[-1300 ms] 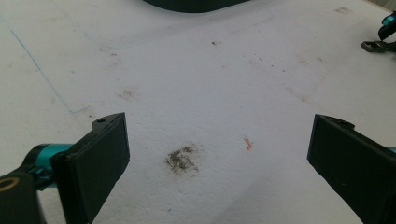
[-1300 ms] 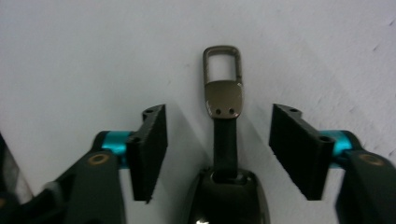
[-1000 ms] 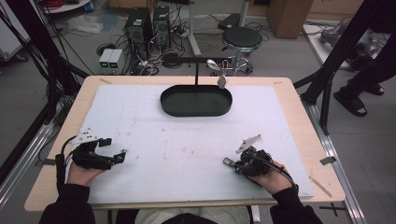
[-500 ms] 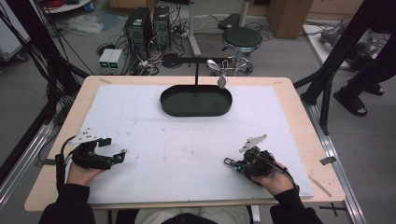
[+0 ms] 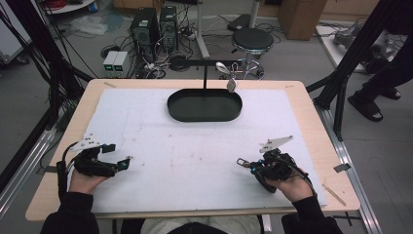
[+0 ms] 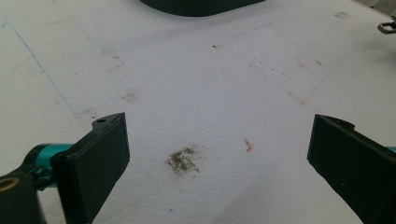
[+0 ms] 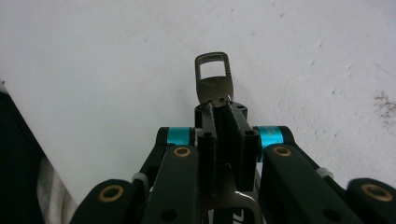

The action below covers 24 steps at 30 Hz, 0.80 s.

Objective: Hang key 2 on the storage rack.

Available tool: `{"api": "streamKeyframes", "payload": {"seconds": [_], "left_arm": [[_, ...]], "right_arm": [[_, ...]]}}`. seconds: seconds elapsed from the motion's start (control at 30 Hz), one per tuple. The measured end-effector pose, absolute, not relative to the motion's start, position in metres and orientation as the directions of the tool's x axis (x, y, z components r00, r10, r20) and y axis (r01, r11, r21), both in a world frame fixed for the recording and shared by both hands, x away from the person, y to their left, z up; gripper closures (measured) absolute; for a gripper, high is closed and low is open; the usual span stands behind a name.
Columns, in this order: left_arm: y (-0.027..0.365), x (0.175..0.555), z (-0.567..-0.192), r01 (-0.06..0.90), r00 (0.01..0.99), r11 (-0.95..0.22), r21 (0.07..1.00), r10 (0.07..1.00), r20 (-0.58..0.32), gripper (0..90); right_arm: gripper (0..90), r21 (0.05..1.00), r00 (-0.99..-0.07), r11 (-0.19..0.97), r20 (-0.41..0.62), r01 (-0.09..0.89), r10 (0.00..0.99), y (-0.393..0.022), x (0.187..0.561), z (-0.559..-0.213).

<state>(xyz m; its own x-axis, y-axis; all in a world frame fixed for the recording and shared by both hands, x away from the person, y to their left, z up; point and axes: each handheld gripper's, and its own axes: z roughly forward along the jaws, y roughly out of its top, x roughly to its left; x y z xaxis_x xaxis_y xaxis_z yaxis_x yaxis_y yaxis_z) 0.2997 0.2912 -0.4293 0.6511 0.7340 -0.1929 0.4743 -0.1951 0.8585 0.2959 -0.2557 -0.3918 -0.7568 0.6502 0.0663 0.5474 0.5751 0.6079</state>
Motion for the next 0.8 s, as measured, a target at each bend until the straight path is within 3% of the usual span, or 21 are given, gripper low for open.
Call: {"api": "streamKeyframes", "payload": {"seconds": [0.53,0.8], "left_arm": [[0.292,0.300,-0.430,0.474,0.653,-0.197,0.858,0.732,-0.193,6.1],[0.292,0.300,-0.429,0.473,0.653,-0.197,0.859,0.732,-0.191,6.1]], "right_arm": [[83.1,0.663,-0.764,0.556,0.038,0.502,0.644,-0.251,0.309,-0.362],[83.1,0.714,-0.766,0.503,0.072,0.487,0.639,-0.236,0.327,-0.349]]}}
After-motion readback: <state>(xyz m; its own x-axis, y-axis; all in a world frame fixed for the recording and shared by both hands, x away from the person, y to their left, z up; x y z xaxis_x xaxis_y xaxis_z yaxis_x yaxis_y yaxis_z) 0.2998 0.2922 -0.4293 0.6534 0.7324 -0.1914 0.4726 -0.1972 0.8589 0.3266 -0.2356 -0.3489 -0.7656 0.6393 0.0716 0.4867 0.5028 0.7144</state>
